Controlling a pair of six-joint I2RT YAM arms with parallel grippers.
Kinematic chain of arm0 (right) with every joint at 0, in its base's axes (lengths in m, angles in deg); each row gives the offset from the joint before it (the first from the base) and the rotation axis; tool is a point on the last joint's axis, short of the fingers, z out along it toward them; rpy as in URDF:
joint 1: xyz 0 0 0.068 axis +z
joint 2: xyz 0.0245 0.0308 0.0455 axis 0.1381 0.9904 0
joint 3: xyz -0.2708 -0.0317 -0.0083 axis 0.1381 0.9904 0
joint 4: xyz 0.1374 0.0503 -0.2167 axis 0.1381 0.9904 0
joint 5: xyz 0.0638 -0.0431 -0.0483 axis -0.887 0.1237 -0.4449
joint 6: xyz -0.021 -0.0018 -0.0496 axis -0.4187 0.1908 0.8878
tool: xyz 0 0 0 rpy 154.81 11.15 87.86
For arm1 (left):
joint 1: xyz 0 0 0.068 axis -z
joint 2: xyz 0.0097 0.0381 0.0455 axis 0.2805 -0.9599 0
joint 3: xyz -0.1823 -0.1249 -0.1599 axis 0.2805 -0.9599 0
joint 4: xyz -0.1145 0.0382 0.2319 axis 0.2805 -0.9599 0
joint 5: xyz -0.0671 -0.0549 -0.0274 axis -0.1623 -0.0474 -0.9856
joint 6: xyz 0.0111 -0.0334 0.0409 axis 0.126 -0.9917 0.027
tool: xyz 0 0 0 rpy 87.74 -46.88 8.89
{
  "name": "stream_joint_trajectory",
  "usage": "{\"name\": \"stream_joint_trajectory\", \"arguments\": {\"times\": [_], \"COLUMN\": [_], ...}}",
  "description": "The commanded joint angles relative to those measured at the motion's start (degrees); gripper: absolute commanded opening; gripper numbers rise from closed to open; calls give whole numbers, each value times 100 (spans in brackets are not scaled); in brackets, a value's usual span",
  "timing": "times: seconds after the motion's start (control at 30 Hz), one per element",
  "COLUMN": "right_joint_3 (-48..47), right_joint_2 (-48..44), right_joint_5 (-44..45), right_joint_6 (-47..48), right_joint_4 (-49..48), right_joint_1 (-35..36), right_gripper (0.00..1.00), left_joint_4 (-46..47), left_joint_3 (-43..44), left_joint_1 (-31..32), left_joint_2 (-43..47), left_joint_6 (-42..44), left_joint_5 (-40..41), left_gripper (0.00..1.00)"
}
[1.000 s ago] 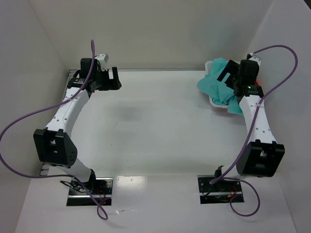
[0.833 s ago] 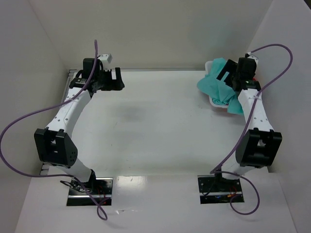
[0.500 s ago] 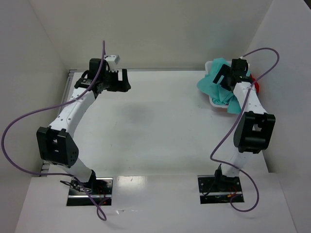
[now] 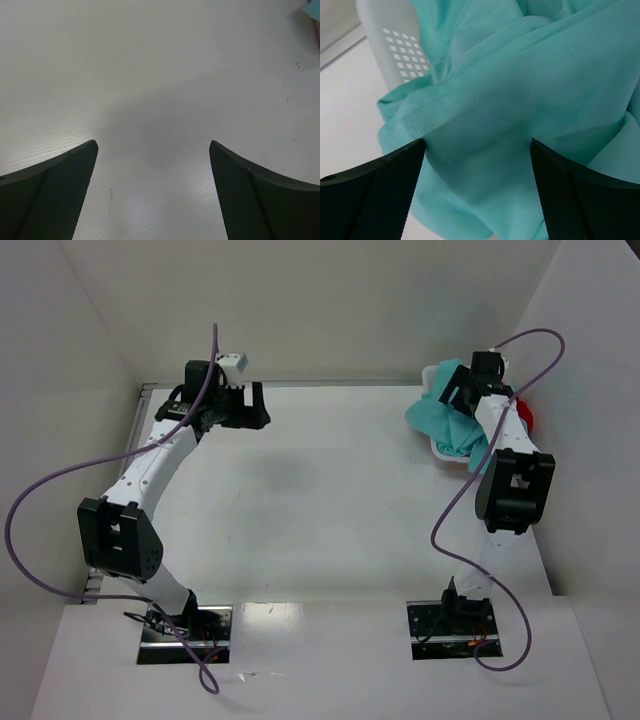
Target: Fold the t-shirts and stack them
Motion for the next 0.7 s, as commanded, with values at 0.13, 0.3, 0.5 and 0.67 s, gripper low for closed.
{"name": "stream_joint_trajectory", "arguments": {"times": [0.13, 0.3, 0.5, 0.67], "right_joint_3": [-494, -722, -889, -951], "right_joint_2": [385, 289, -388, -1195], "right_joint_5": [265, 335, 405, -78], "right_joint_6": [215, 83, 22, -83], "right_joint_4": [333, 509, 571, 694], "right_joint_1": [190, 190, 366, 419], "right_gripper": [63, 25, 22, 20], "left_joint_4": [192, 139, 192, 472], "left_joint_3": [-41, -41, -41, -137], "left_joint_1": [-4, -4, -4, -4], "left_joint_2": [-61, 1, 115, 378], "left_joint_6": [164, 164, 164, 322], "left_joint_5": [-106, -53, -1035, -2248], "left_gripper": [100, 100, 100, 100]}}
